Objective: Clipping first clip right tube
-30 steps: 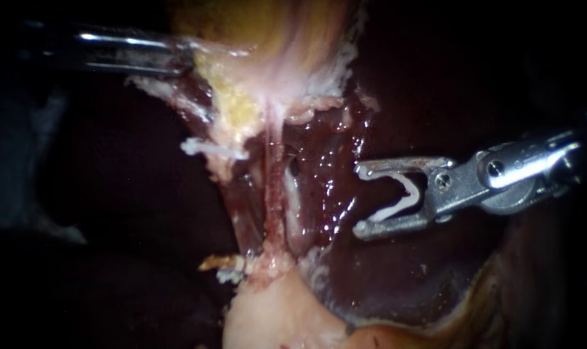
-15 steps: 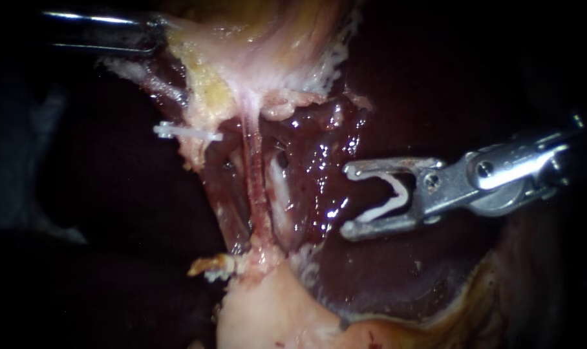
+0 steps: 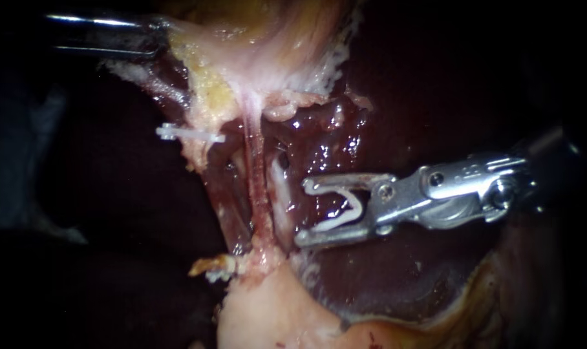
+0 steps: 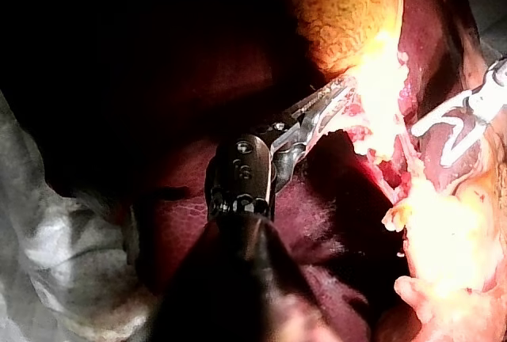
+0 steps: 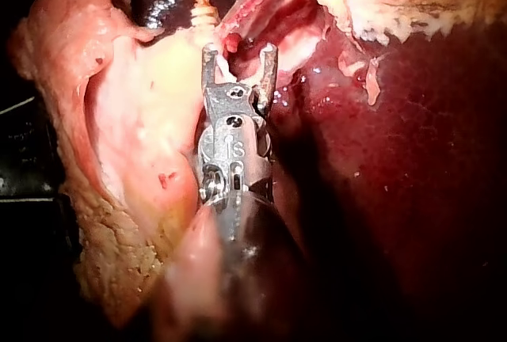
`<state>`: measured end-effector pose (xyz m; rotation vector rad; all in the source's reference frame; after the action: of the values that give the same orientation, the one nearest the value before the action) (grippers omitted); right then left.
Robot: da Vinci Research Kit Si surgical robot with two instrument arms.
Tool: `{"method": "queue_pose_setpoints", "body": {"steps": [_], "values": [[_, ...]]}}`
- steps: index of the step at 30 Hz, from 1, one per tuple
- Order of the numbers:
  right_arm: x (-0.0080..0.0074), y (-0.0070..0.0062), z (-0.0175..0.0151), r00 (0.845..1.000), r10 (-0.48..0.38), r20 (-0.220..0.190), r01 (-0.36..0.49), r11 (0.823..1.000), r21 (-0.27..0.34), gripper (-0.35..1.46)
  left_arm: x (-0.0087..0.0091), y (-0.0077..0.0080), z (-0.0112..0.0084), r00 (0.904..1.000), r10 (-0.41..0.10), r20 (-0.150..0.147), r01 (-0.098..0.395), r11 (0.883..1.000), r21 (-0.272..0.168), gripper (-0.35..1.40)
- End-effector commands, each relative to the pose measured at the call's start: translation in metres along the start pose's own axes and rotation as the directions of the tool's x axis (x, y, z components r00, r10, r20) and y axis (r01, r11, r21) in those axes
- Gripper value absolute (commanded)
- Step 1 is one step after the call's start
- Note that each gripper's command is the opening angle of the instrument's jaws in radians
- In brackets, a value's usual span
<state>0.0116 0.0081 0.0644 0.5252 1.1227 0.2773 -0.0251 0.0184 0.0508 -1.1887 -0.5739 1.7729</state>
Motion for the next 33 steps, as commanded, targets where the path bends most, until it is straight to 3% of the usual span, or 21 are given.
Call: {"method": "queue_pose_setpoints", "body": {"steps": [1,12,21,33], "values": [[-0.0002,0.0001,0.0003,1.0,0.014,-0.01,-0.014,1.0,0.005,0.5,0.0,0.0,0.0,1.0,0.0,0.0,0.0,1.0,0.0,-0.35],[-0.0001,0.0006,0.005,0.986,0.126,-0.109,-0.117,0.99,0.083,0.5,-0.0001,0.0,0.0001,1.0,0.001,0.001,-0.001,1.0,-0.002,-0.35],[-0.0007,0.0002,0.0082,0.979,0.165,-0.118,-0.15,0.981,0.126,0.5,-0.0001,0.0,0.0003,1.0,0.001,0.0,-0.001,1.0,0.0,-0.35],[0.0002,-0.0012,0.0089,0.962,0.219,-0.163,-0.184,0.962,0.203,0.5,-0.0001,0.0,0.0003,1.0,0.001,0.0,-0.001,1.0,0.0,-0.35]]}}
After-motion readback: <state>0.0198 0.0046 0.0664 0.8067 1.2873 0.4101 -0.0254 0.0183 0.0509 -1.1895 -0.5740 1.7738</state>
